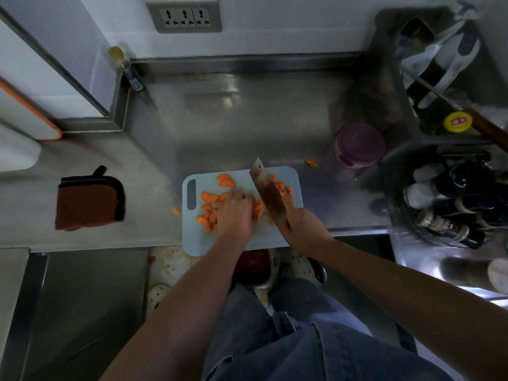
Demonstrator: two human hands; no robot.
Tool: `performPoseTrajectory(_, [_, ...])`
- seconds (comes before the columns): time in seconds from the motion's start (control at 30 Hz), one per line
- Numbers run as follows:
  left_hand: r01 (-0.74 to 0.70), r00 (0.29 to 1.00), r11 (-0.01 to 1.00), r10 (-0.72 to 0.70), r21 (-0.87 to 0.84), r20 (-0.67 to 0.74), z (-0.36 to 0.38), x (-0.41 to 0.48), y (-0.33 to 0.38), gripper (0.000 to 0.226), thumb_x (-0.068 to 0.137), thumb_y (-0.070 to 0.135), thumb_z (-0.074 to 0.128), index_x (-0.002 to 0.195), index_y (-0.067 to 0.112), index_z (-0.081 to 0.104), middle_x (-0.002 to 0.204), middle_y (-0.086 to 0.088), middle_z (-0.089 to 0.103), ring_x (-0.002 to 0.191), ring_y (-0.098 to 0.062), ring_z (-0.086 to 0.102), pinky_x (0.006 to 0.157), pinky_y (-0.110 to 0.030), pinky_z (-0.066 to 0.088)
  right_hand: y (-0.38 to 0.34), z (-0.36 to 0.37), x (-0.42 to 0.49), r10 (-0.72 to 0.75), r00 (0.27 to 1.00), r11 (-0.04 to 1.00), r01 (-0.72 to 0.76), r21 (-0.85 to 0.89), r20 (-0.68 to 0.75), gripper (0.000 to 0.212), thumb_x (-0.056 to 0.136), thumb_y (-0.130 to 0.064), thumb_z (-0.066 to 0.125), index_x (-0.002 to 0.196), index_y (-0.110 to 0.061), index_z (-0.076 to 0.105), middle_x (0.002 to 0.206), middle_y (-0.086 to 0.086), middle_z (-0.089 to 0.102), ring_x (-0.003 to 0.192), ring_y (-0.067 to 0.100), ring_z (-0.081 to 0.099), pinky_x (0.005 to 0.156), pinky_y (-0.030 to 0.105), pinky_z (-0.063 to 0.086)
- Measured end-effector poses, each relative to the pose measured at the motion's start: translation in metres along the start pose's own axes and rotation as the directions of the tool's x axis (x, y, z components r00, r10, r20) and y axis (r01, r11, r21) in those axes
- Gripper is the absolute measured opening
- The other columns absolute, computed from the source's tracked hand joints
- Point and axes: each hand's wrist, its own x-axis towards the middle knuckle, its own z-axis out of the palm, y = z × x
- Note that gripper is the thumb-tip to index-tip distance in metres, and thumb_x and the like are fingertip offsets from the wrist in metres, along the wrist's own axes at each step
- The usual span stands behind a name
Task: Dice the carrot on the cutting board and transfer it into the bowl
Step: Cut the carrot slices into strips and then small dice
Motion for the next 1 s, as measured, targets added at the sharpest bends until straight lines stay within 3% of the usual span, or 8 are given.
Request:
performPoseTrajectory(0.23, [0.037,0.999,0.999,-0.037,-0.023,-0.002,-0.004,-0.002,0.003,0.019,0.09,0.011,0.057,0.107,0.016,0.064,0.112,-0.002,0.057,0.113,-0.02,0.049,0.086,-0.03,0.044,-0.006,-0.004,-0.002,-0.01,0.996,0.982,0.026,-0.187,0.085,0.043,0.095,-0.018,0.045,0.132,-0.02,0.022,0.077,0.001,0.055,0.07,0.021,0.059,0.067,0.04,0.054])
performPoseTrajectory(0.57, [0.064,0.998,0.996,-0.065,-0.063,-0.006,-0.006,-0.001,0.006,0.031,0.089,-0.005,0.049,0.109,0.011,0.066,0.114,-0.005,0.06,0.116,-0.022,0.048,0.086,-0.03,0.044,-0.012,0.008,0.0,0.009,0.994,0.975,0.015,-0.222,0.107,0.051,0.094,-0.014,0.044,0.136,-0.021,0.016,0.093,0.009,0.061,0.083,0.028,0.063,0.078,0.049,0.054])
performPoseTrajectory(0.73, [0.059,0.998,0.996,-0.059,-0.065,0.003,-0.008,-0.004,0.006,0.028,0.089,0.0,0.052,0.111,0.012,0.064,0.117,-0.004,0.057,0.119,-0.022,0.045,0.091,-0.03,0.043,-0.013,0.003,0.002,-0.004,0.996,0.987,0.018,-0.162,0.084,0.043,0.094,-0.014,0.045,0.131,-0.017,0.024,0.082,0.006,0.058,0.075,0.026,0.061,0.074,0.047,0.054])
performPoseTrajectory(0.87, [0.071,0.997,0.996,-0.071,-0.057,-0.001,-0.008,-0.007,0.003,0.019,0.088,0.012,0.06,0.106,0.015,0.064,0.113,-0.004,0.058,0.117,-0.021,0.047,0.091,-0.03,0.043,-0.016,-0.004,0.001,-0.034,0.998,0.992,0.041,-0.12,0.06,0.039,0.094,-0.014,0.046,0.128,-0.018,0.027,0.074,0.001,0.055,0.067,0.02,0.058,0.064,0.038,0.05])
performPoseTrajectory(1.0, [0.109,0.994,0.993,-0.109,-0.051,-0.006,-0.009,-0.007,0.005,0.012,0.09,0.013,0.059,0.1,0.014,0.066,0.109,-0.005,0.061,0.114,-0.021,0.049,0.087,-0.03,0.044,-0.018,-0.003,0.001,-0.042,0.994,0.99,0.055,-0.131,0.099,0.038,0.094,-0.013,0.047,0.126,-0.019,0.028,0.079,0.002,0.056,0.07,0.019,0.06,0.071,0.041,0.056])
